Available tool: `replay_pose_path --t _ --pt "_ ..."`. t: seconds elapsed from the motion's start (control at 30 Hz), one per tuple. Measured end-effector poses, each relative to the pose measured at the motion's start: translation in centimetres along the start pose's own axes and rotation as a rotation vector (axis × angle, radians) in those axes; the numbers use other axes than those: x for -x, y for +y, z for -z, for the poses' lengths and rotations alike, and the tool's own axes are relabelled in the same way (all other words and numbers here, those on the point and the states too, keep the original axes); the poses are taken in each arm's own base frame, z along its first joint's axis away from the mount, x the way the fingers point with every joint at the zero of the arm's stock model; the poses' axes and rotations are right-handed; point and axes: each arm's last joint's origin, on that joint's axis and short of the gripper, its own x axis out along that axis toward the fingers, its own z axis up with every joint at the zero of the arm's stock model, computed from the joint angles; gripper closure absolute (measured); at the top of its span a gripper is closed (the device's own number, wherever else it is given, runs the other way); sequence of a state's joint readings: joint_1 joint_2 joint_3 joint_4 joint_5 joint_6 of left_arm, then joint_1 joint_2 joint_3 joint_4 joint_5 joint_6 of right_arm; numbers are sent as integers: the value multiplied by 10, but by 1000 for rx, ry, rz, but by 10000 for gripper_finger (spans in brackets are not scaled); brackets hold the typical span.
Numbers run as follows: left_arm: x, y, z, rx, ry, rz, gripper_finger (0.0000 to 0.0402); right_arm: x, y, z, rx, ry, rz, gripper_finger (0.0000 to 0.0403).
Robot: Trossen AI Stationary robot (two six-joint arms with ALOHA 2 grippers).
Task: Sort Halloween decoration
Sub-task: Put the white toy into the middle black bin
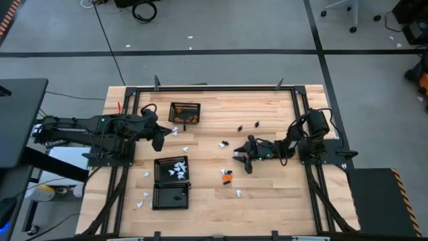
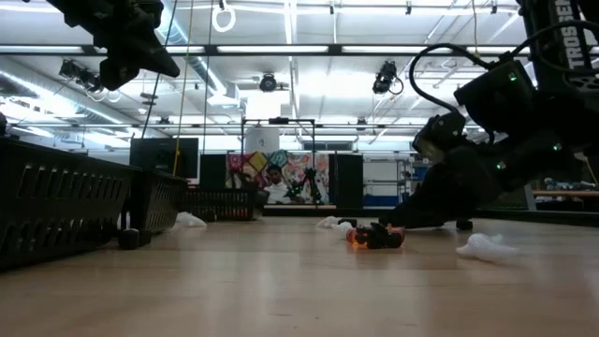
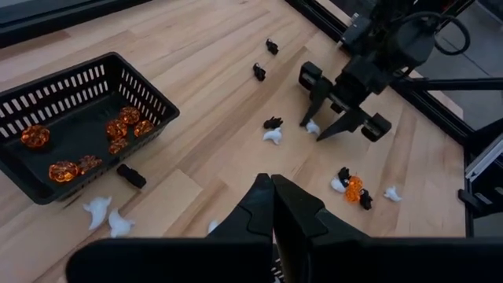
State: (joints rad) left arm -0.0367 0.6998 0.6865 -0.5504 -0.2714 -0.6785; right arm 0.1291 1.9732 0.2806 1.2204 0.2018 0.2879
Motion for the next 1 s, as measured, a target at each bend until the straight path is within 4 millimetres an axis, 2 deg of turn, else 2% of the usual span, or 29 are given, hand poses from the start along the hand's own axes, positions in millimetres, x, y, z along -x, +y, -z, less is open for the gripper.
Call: replay_pose_path --t 0.27,0.6,0.87,1.0 --pt "0 0 0 -11 4 -3 392 0 2 1 17 14 -50 302" --pt "0 0 1 -13 5 -4 392 0 2 0 34 3 -75 317" --pt "0 0 1 -14 5 -4 392 1 2 0 39 10 -88 354" --pt "0 0 1 -14 5 -4 392 1 2 1 46 25 -86 356"
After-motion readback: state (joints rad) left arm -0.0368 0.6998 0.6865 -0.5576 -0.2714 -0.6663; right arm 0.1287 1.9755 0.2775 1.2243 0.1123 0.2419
